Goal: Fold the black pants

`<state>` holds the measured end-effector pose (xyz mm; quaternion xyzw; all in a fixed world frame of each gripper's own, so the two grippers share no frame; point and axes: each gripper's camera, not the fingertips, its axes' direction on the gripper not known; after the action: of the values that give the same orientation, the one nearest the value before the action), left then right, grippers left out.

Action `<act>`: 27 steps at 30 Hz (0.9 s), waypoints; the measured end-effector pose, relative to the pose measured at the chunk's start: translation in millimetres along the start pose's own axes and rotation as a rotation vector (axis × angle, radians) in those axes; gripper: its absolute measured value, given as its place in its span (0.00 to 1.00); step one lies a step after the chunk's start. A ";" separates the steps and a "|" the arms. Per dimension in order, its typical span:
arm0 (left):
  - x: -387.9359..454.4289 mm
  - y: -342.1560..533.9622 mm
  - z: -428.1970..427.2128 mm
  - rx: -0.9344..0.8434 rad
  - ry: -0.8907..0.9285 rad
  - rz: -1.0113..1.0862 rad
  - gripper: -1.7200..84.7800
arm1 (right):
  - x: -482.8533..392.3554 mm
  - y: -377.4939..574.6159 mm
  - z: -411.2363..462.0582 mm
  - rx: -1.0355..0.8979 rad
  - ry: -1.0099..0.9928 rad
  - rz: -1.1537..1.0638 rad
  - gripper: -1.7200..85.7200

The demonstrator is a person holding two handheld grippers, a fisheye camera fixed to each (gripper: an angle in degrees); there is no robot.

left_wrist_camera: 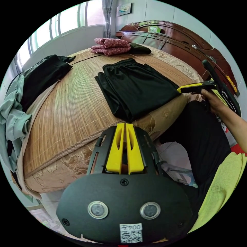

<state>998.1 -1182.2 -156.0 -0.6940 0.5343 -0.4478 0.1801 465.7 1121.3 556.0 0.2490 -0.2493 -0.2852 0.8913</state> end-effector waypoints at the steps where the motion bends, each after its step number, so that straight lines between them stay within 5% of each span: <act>1: -4.0 0.1 -1.3 0.003 0.011 -0.015 0.03 | -2.7 0.4 1.0 0.001 0.010 -0.004 0.01; 27: -26.0 -22.3 -11.3 -0.053 0.053 -0.064 0.03 | 7.0 5.0 7.9 -0.003 -0.039 0.022 0.01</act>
<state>1001.1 -1148.0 -144.8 -0.7032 0.5279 -0.4572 0.1333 468.0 1118.0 567.0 0.2393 -0.2692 -0.2804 0.8898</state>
